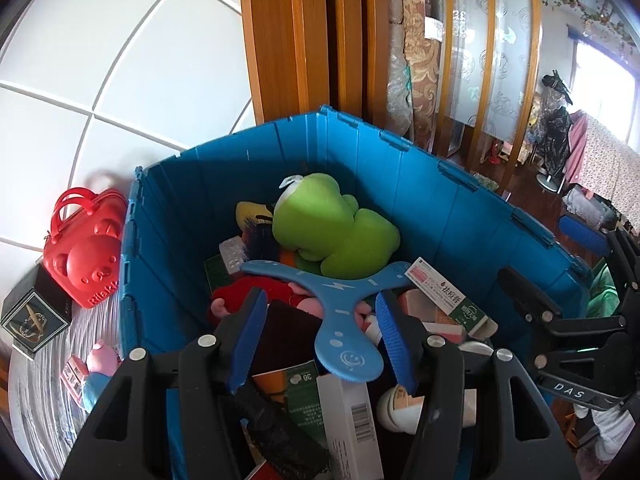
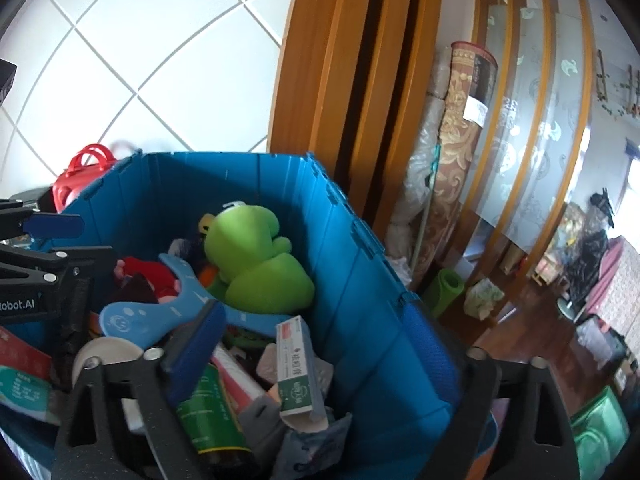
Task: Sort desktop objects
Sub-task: 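Carry the blue toy and tube box into the blue bin and release both, then withdraw both tools from the bin back over the bed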
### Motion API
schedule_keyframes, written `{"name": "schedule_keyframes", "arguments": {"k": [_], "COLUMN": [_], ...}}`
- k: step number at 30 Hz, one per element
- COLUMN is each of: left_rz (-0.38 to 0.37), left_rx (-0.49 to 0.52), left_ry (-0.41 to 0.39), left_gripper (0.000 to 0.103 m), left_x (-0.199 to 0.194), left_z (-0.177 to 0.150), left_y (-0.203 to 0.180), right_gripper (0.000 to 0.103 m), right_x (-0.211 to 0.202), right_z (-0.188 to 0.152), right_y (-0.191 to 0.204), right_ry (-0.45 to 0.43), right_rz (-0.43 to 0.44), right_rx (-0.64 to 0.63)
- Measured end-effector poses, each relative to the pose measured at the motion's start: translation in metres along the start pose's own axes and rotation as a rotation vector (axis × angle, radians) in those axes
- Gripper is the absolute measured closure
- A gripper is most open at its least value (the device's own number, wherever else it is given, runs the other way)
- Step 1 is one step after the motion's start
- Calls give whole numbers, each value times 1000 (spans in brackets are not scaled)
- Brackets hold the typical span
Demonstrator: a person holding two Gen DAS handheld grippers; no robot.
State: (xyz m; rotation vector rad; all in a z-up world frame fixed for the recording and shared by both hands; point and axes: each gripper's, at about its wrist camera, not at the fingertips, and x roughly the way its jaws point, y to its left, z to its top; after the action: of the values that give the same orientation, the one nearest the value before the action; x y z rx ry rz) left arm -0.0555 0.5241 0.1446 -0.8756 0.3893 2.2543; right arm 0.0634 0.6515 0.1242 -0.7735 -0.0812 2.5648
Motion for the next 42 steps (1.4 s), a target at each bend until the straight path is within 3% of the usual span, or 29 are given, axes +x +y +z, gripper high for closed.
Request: {"name": "schedule_keyframes", "arguments": {"k": [2,6,10,15,20,30,35,42], "left_rz": [4,1,22,39,101,261,321,383], "left_rx": [1,-11,-17,-61,-103,-274,-379,-530], "left_ry": [-24,-81,-160,-252,-286,-190,-110,6], "left_gripper": [47,47,32,29,28,28,28,28], "left_x": [-10,-33,-61,-97,-117,-126,-116,-84], "left_z": [-3,-9,-19,-41,-69,-151,-202,-262], "left_y": [3,14,30,72,129,280,351,422], "right_gripper": [0,0,0,0,0,0,0,0], "right_x": [-7,-22,-40,-66,-86,-94,-69,-5], "right_z": [3,8,14,24,35,49,42,16], "right_y": [4,16,34,72,131,270,335,401], "right_ry": [-11,-33,-59,-103,-140,-153,-89,53], "right_rz": [-2,-7,5,40,101,278,346,432], "right_rx": [-2,-2,4,-9,-41,-99,-132,-187]}}
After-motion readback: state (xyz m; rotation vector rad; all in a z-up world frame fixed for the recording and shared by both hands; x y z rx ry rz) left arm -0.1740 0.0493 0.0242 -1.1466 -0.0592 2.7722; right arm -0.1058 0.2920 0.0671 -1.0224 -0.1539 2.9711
